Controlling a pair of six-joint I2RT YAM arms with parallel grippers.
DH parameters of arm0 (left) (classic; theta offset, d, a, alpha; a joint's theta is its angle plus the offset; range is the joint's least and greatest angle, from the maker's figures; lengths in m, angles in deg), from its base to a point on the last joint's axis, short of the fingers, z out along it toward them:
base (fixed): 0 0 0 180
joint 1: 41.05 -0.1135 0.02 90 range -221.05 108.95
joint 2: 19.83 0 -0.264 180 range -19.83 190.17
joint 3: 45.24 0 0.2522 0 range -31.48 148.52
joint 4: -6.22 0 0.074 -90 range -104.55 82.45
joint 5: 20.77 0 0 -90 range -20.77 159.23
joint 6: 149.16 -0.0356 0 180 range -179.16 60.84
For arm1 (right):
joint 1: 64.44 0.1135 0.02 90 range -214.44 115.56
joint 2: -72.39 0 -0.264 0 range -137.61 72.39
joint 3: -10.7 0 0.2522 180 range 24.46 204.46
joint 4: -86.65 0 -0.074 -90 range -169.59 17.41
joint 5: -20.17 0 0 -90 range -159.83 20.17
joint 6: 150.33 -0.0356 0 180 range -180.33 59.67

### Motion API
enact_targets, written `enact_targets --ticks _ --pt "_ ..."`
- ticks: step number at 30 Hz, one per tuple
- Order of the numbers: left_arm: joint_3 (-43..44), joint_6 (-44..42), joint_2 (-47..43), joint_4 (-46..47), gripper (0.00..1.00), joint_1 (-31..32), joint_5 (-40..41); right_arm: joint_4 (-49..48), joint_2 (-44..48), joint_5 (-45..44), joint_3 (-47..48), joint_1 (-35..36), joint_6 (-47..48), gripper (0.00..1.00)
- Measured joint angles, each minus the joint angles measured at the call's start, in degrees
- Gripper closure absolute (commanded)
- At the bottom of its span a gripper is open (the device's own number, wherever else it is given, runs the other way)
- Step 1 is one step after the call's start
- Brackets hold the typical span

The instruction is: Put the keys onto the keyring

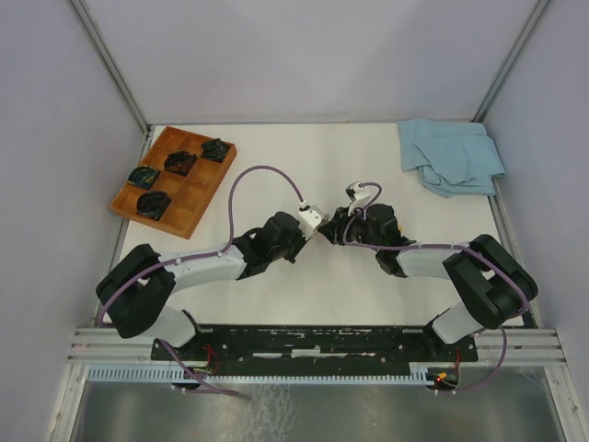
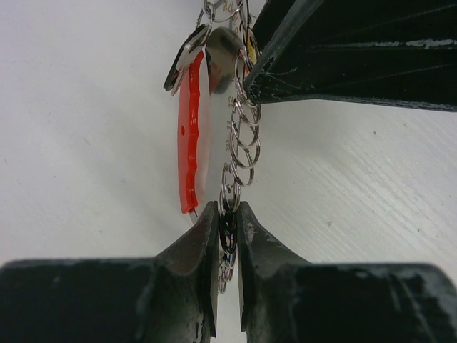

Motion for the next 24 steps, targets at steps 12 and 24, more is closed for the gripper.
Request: enact_targets --ticks 12,24 --pt "0.1 0.2 0.0 -0.1 0.97 0.0 0.3 5.0 5.5 -7.0 0.0 0.2 2.7 0.58" --pt "1.0 1.4 0.4 -1.3 0.97 0.0 0.4 9.1 9.6 -7.8 -0.3 0.1 8.6 0.60"
